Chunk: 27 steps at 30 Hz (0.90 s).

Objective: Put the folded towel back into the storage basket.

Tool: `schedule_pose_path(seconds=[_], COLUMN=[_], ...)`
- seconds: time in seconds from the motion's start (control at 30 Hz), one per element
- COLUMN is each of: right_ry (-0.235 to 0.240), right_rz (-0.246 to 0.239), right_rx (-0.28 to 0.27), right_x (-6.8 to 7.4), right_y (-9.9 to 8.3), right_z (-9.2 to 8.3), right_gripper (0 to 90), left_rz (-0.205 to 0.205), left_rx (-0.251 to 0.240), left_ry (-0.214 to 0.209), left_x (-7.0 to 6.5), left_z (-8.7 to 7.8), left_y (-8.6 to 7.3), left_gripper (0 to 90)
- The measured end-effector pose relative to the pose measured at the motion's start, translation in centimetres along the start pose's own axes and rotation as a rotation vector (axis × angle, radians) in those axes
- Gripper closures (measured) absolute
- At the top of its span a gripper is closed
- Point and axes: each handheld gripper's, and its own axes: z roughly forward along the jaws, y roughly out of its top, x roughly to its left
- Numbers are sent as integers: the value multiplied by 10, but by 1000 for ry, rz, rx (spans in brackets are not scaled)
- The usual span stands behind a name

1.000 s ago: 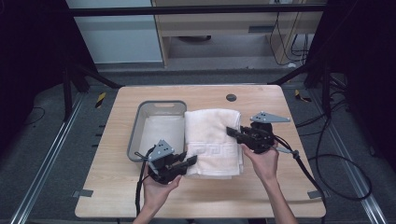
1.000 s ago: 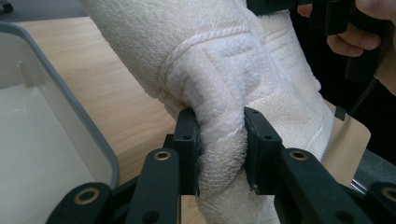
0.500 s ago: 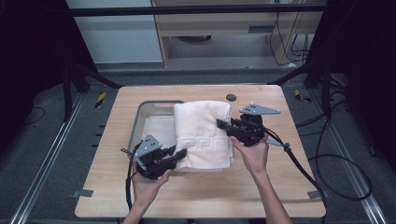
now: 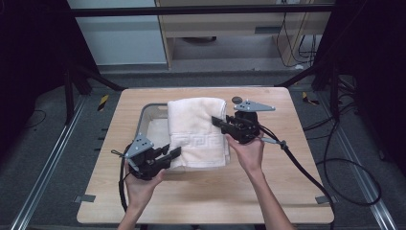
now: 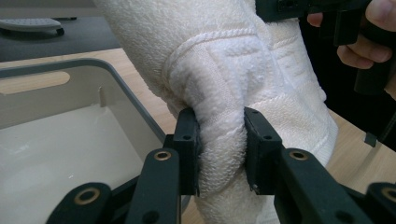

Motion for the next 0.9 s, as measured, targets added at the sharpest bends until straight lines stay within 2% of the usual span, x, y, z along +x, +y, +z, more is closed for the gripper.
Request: schedule_pose_path(seconds=[0.9], right_ry=[11], right_rz=[-17], right_rx=[-24], right_x=[30], right_y=[21], right_z=[46], right_gripper=[701], left_rz=[-49], left_rx=[-21], left_ry=[100], left_x=[39], left_z=[-25], left_y=[7], left_gripper=[691])
